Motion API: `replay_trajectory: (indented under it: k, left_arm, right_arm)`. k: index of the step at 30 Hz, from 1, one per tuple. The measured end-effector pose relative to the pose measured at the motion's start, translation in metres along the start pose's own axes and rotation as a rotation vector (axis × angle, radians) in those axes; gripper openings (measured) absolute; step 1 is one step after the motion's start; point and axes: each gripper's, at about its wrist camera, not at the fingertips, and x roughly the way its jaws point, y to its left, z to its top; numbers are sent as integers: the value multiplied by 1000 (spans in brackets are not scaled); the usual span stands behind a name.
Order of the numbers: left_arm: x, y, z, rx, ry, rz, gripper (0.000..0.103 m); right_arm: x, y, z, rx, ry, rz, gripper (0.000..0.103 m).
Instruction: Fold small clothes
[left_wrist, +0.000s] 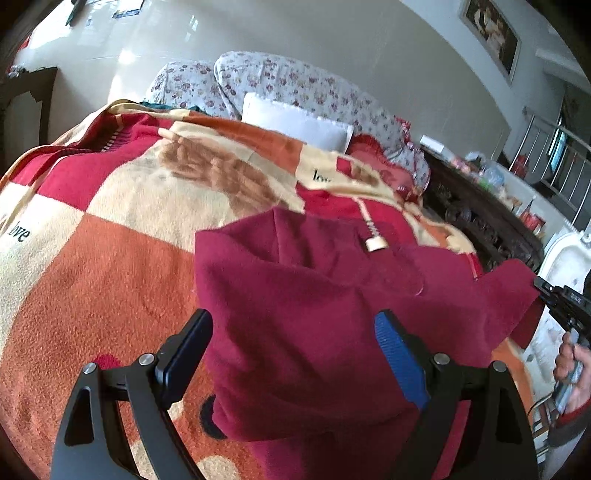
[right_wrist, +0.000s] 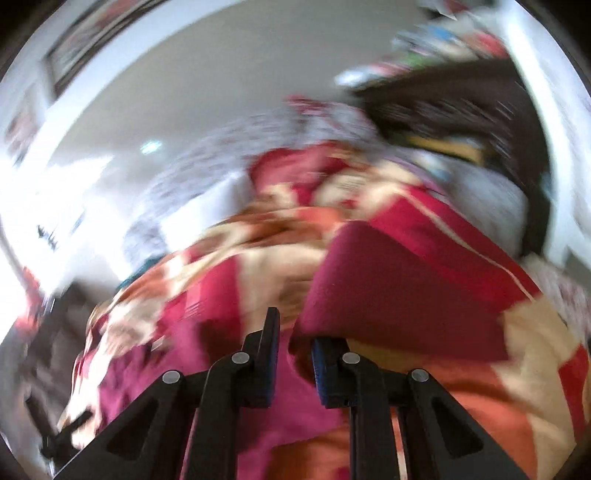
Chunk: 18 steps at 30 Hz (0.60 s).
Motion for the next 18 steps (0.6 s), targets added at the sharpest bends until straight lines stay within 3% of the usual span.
replay_trajectory:
  k: [3, 6, 8, 10, 12, 15, 18]
  left_arm:
    - [-3, 3, 2, -27, -14, -28, 89]
    - [-4, 8, 4, -63, -9, -57, 89]
    - [-2, 12, 5, -87, 0, -71, 89]
    - [-1, 15, 5, -103, 4, -74, 91]
    - [-1, 14, 5, -107, 5, -81, 92]
    - [-3, 7, 4, -86, 0, -100, 92]
    - [-4, 2, 3, -53, -8, -80, 92]
  right_arm:
    - [8, 91, -25, -224, 47, 107, 18]
    - [33, 161, -68, -368, 140, 201, 19]
    - [58, 192, -102, -462, 215, 212, 29]
    - [81, 210, -133, -542, 308, 170, 55]
    - [80, 209, -145, -557, 289, 156, 56]
    - [69, 193, -139, -482, 281, 203, 62]
    - [60, 169, -124, -357, 241, 222, 76]
